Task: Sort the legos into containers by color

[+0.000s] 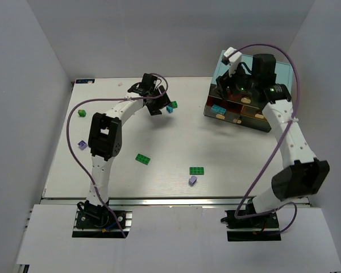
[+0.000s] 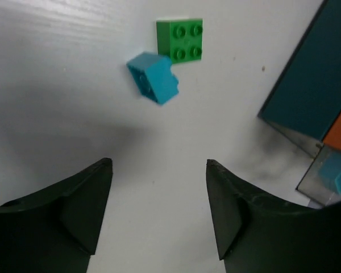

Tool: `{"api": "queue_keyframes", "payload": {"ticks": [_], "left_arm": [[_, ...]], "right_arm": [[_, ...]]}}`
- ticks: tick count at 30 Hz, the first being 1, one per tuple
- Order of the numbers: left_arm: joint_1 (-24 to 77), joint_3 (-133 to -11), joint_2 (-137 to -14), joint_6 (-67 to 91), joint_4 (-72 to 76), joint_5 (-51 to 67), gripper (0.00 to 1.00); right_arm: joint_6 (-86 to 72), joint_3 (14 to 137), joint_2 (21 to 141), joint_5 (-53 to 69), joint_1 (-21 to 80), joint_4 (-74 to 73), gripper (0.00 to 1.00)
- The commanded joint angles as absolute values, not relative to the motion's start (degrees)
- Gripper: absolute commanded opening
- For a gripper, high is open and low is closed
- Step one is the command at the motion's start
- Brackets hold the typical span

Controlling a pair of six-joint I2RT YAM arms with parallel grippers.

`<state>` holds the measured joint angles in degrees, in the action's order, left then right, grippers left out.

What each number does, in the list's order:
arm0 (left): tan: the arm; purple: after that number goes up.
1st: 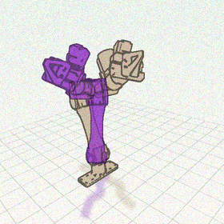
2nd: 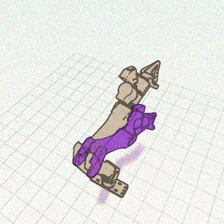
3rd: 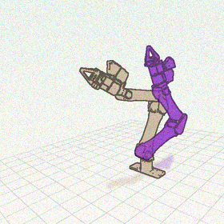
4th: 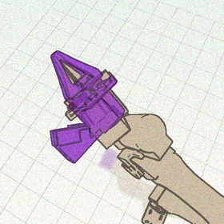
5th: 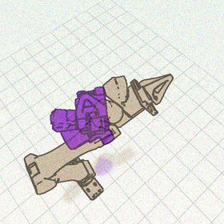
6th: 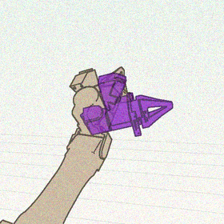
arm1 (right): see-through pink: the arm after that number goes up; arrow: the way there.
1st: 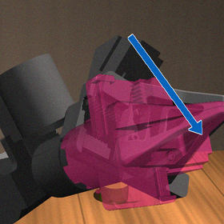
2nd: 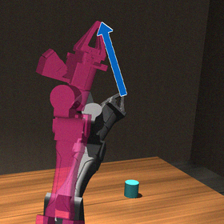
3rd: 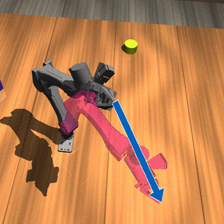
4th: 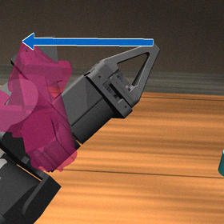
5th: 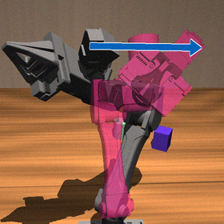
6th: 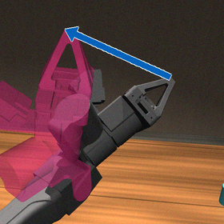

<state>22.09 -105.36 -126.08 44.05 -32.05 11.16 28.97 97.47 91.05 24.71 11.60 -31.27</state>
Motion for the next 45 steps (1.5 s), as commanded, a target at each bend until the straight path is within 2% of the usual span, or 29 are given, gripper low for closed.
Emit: {"api": "queue_keyframes", "payload": {"ticks": [1, 4, 10, 19, 33, 37, 41, 45], "left_arm": [[22.9, -116.6, -130.6, 46.2, -37.5, 7.7, 0.78], [22.9, -119.8, -134.4, 48.1, -38.4, 5.1, 0.8], [22.9, -123.5, -138.9, 49.7, -38.0, 4.7, 0.8], [22.9, -124.6, -141.2, 52.0, -36.4, 3.4, 0.73], [22.9, -122.6, -140.7, 52.9, -35.6, 5.5, 0.36], [22.9, -117.1, -137.2, 52.2, -33.8, 6.1, 0.19], [22.9, -110.7, -131.8, 50.7, -30.6, 7.6, 0.1], [22.9, -102.8, -124.2, 48.8, -23.5, 11.7, 0.07]], "right_arm": [[21.5, 90.1, 84.6, 31.5, 10.5, -23.0, 0.78], [19.8, 82.6, 79.7, 32.3, 10.1, -14.5, 0.8], [18.9, 80.1, 78.1, 32.8, 9.2, -13.3, 0.78], [18.1, 77.1, 76.2, 34.3, 8.2, -11.5, 0.76], [17.4, 75.4, 74.9, 34.7, 7.2, -11.4, 0.73], [17.4, 74.9, 74.4, 34.9, 7.3, -11.4, 0.72], [17.4, 74.4, 73.8, 34.9, 7.1, -11.5, 0.72], [17.5, 73.9, 73.0, 34.6, 7.3, -11.5, 0.72]]}}
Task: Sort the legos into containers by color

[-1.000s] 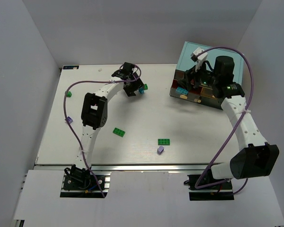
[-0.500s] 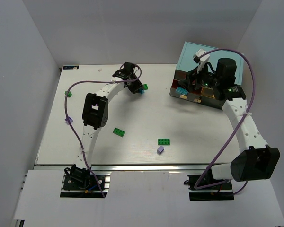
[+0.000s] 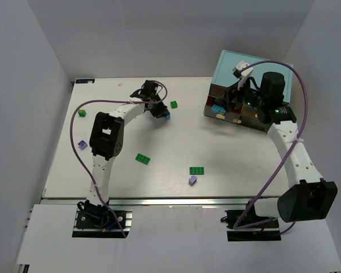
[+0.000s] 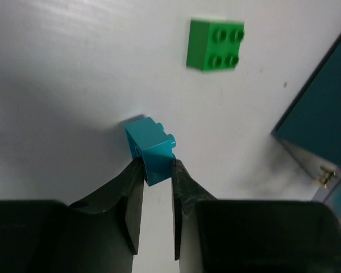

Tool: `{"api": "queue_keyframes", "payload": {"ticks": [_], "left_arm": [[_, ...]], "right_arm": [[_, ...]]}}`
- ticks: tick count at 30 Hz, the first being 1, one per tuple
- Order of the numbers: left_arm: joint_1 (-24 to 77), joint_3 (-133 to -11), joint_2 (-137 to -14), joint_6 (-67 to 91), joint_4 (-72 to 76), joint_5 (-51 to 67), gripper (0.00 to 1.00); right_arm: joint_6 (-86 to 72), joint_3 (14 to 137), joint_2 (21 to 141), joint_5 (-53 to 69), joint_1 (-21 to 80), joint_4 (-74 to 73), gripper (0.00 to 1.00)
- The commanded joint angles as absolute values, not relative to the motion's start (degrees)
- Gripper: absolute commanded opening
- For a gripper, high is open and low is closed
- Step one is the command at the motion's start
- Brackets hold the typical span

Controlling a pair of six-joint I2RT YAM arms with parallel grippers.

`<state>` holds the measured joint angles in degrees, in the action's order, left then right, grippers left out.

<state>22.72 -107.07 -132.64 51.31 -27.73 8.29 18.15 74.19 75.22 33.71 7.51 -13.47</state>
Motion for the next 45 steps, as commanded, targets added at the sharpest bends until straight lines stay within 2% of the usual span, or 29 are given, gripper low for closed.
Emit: {"api": "queue_keyframes", "payload": {"ticks": [1, 8, 16, 26, 37, 41, 42, 45], "left_arm": [[22.9, -101.2, -122.6, 48.5, -22.2, 13.0, 0.07], [25.3, -94.7, -112.2, 48.2, -13.3, 23.5, 0.07], [30.4, -96.1, -113.7, 59.0, 2.8, 31.3, 0.07], [36.1, -109.7, -125.4, 66.8, 9.6, 31.6, 0.07], [37.8, -110.7, -129.9, 71.7, 11.7, 25.1, 0.08], [37.8, -112.2, -131.3, 72.8, 11.2, 23.3, 0.17], [37.8, -112.8, -132.1, 73.0, 10.8, 23.2, 0.27], [37.8, -114.1, -133.0, 73.7, 10.5, 23.1, 0.35]], "right_arm": [[17.6, 73.9, 73.0, 34.5, 7.2, -11.5, 0.72], [16.9, 73.2, 72.2, 33.1, 6.9, -11.0, 0.72], [14.6, 70.3, 69.0, 27.7, 6.7, -7.7, 0.66], [14.1, 66.1, 64.4, 24.5, 5.8, -4.0, 0.65], [13.5, 63.9, 62.2, 24.4, 4.7, -3.0, 0.65], [13.4, 63.6, 61.9, 24.6, 4.4, -2.8, 0.64], [13.4, 63.6, 61.9, 24.7, 4.5, -2.8, 0.64], [13.4, 63.7, 61.9, 25.0, 4.1, -2.8, 0.65]]}}
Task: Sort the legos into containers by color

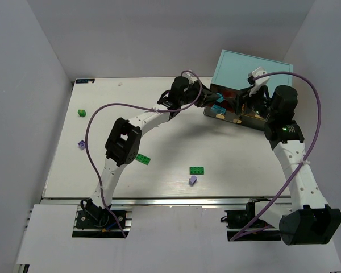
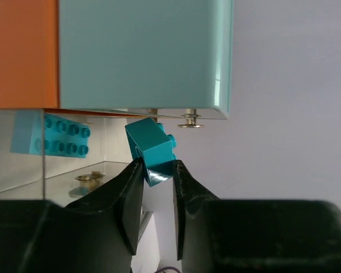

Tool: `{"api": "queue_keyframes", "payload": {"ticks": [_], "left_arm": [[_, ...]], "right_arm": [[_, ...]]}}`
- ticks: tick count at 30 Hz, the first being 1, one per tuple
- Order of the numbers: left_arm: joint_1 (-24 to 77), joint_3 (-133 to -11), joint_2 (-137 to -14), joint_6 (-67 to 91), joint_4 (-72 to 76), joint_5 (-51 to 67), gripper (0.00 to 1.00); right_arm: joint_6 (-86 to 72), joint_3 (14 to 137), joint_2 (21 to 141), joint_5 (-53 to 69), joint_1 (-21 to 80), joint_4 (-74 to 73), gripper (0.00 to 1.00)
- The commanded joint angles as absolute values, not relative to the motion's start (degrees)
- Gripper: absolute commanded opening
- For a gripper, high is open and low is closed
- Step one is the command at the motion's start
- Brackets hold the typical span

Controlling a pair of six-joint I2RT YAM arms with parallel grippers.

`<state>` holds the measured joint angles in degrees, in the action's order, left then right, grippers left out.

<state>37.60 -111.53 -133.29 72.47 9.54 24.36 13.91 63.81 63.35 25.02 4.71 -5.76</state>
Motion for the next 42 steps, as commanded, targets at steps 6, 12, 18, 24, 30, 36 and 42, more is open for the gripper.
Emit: {"api": "queue_keyframes", "payload": {"ticks": [6, 12, 18, 24, 30, 36, 42], "left_arm": [[37.8, -113.6, -132.5, 74.4, 11.2, 23.6, 0.55], [37.8, -112.2, -129.8, 74.0, 12.2, 23.6, 0.57], [36.0, -107.5, -120.9, 68.8, 8.6, 21.8, 0.27], [32.4, -97.5, -105.9, 59.2, -6.5, 15.8, 0.14], [27.3, -81.9, -93.4, 54.5, -14.8, 11.3, 0.2], [23.3, -73.0, -82.8, 50.7, -21.4, 6.2, 0.6], [20.5, -68.1, -75.9, 47.4, -29.6, 0.9, 0.79]], "right_arm": [[13.5, 63.5, 61.4, 25.0, 4.0, -3.3, 0.66], [13.3, 63.6, 61.4, 26.3, 4.0, -3.3, 0.66], [14.9, 63.5, 60.7, 30.5, 3.7, -4.0, 0.68], [15.9, 66.2, 63.0, 40.2, 4.0, -8.1, 0.59], [14.3, 69.5, 68.0, 43.5, 4.3, -12.4, 0.18], [19.6, 70.4, 70.3, 45.2, 4.5, -16.8, 0.22], [36.8, 72.7, 75.1, 42.1, 6.2, -29.4, 0.29]]}}
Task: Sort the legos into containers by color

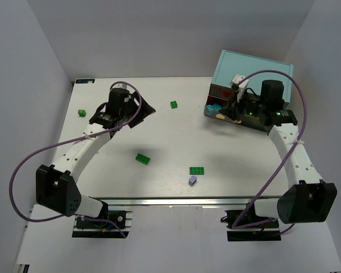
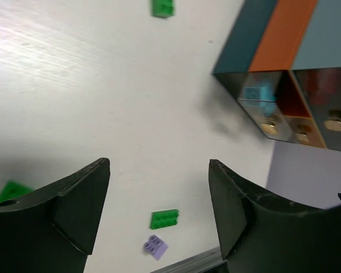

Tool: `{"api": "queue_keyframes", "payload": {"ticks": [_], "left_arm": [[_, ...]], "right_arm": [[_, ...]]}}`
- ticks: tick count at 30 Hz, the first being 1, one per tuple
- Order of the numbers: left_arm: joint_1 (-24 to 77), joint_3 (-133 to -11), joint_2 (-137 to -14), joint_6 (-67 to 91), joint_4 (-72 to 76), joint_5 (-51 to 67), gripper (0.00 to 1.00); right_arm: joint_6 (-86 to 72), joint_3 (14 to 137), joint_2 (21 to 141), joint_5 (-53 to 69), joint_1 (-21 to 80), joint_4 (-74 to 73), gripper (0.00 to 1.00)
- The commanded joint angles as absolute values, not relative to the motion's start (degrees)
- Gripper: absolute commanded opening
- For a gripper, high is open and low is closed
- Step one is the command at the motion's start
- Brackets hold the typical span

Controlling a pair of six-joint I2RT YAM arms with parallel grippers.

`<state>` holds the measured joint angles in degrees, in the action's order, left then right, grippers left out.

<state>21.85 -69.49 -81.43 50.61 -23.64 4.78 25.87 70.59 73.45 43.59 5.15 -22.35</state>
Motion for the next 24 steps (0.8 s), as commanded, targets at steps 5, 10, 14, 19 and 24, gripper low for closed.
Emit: {"api": "queue_keyframes", "payload": {"ticks": [5, 10, 14, 19, 24], "left_arm": [[20.0, -63.8, -71.6, 45.4, -33.3, -2.6, 0.84], [20.0, -58.3, -67.3, 44.0, -32.1, -1.5, 0.91], [20.0, -55.1, -64.4, 43.9, -30.2, -1.8, 0.94], [20.0, -54.3, -63.6, 43.5, -30.8, -2.4, 0.95], [20.0, -54.3, -63.5, 43.3, -31.0, -2.5, 0.95]], "right_arm": [[47.1, 75.7, 80.3, 34.7, 9.0, -37.0, 0.2], [51.7, 77.1, 85.8, 28.8, 10.5, -38.9, 0.14], [54.5, 75.8, 87.6, 25.8, 12.3, -37.4, 0.12], [55.5, 74.3, 91.2, 18.1, 14.1, -33.3, 0.06], [53.3, 68.9, 91.8, 5.3, 16.8, -19.6, 0.0]]}}
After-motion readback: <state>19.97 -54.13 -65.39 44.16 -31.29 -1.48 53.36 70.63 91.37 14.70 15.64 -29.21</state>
